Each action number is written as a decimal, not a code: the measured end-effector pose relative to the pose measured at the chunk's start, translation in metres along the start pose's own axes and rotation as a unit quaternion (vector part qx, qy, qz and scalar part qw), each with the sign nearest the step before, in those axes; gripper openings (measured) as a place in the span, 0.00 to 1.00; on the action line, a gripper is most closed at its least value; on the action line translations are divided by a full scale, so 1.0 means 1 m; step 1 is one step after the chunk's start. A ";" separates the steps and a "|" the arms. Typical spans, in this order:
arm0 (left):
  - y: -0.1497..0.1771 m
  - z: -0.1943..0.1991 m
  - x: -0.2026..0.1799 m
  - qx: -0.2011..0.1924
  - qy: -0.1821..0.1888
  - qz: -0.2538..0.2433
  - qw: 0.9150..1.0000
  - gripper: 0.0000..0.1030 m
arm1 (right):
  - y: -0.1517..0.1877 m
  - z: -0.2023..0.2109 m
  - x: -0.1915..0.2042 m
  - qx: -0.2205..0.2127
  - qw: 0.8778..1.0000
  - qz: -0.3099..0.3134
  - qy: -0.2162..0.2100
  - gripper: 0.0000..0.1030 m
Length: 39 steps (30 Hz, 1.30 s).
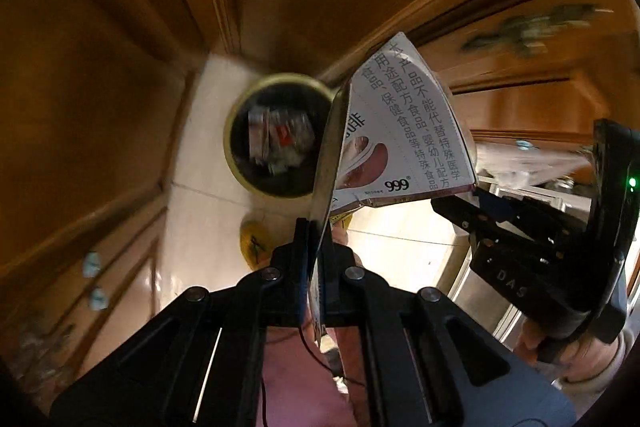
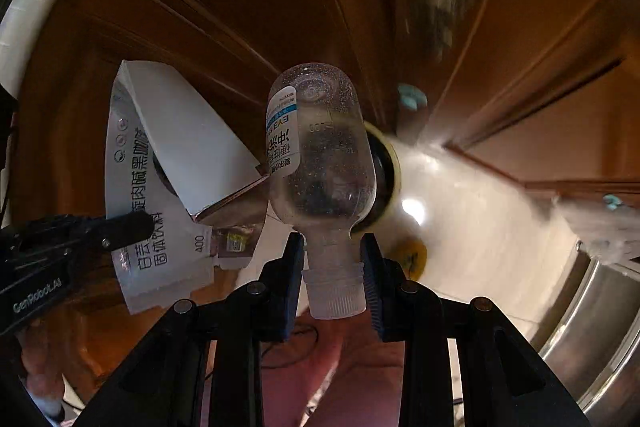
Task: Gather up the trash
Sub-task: 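Carry the coffee packet and plastic bottle down over the bin with both grippers, then open both grippers to drop the packet and bottle into the bin, then raise both grippers back up to the counter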
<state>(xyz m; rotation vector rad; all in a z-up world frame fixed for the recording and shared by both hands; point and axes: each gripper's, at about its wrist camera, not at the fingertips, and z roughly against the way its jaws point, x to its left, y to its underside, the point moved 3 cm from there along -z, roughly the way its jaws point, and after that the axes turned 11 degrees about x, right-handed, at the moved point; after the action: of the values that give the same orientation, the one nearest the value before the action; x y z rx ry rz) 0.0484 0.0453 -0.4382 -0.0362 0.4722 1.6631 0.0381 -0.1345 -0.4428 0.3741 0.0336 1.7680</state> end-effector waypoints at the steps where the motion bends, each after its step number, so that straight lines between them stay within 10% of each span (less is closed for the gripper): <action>1: -0.005 -0.016 0.002 0.008 0.002 0.006 1.000 0.01 | -0.006 -0.015 -0.005 0.010 1.000 -0.004 0.001 0.27; 12: -0.077 -0.127 0.028 0.044 -0.002 0.043 0.998 0.02 | -0.061 -0.143 -0.044 0.076 0.996 -0.046 0.001 0.27; 19: -0.102 -0.161 0.054 0.052 -0.007 0.051 0.997 0.49 | -0.082 -0.178 -0.047 0.086 0.996 -0.027 0.010 0.30; 39: -0.062 -0.148 0.082 0.056 -0.028 0.065 0.996 0.49 | -0.062 -0.179 -0.047 0.098 0.994 -0.039 0.000 0.37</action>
<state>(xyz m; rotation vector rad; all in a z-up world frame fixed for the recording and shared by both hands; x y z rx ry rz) 0.0588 0.0789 -0.6146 0.1258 0.5331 1.7576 0.0571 -0.1325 -0.6370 0.5079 0.2212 1.6924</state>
